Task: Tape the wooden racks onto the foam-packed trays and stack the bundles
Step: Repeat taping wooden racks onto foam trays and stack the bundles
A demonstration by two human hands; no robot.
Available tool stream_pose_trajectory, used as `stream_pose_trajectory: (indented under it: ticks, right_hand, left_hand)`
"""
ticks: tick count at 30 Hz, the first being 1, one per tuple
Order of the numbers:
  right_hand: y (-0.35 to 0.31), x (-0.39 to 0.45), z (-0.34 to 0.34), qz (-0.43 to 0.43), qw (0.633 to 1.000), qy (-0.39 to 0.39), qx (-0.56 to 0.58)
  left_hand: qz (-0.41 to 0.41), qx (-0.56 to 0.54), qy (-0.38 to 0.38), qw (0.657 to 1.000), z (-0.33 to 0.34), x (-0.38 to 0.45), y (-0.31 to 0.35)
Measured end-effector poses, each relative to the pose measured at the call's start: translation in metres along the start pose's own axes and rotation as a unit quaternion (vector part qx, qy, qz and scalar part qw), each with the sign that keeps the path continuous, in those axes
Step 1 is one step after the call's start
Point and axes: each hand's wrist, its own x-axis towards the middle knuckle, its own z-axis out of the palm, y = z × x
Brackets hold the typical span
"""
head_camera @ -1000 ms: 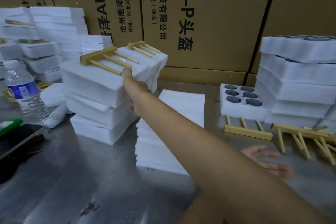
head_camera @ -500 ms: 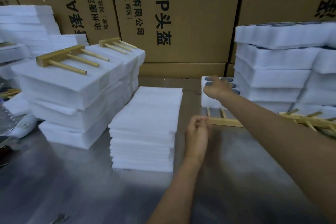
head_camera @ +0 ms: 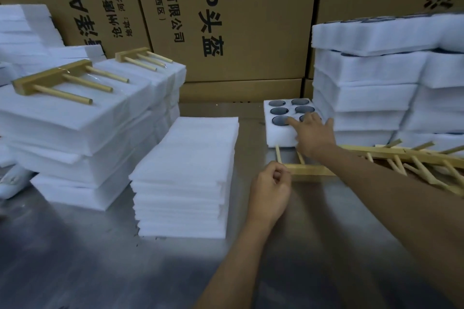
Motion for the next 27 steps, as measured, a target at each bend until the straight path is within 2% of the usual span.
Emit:
stream_pose_trajectory:
  ticks: [5,11,13,15,20,27]
  right_hand:
    - [0.000,-0.038,-0.038,-0.049,0.987,0.147,0.031]
    - [0.003,-0.125,-0.100,-0.057,0.963,0.242,0.101]
    - [0.008,-0.166,-0.107,-0.061,0.965,0.230,0.106]
    - [0.013,-0.206,-0.109,-0.064,0.976,0.185,0.099]
    - [0.023,-0.294,-0.104,-0.060,0.993,0.069,0.079]
    - [0.024,-0.332,-0.082,-0.051,0.991,0.061,0.108]
  left_hand:
    - [-0.016,-0.036,0.010,0.999,-0.001,0.003,-0.003]
    - [-0.048,-0.116,0.053,0.991,-0.004,0.004,-0.002]
    - [-0.065,-0.127,0.071,0.987,-0.007,0.002,0.001]
    - [-0.086,-0.145,0.089,0.982,-0.011,0.000,0.005]
    - [-0.100,-0.174,0.075,0.977,-0.013,-0.005,0.013]
    - [-0.060,-0.155,0.017,0.986,-0.009,-0.016,0.020]
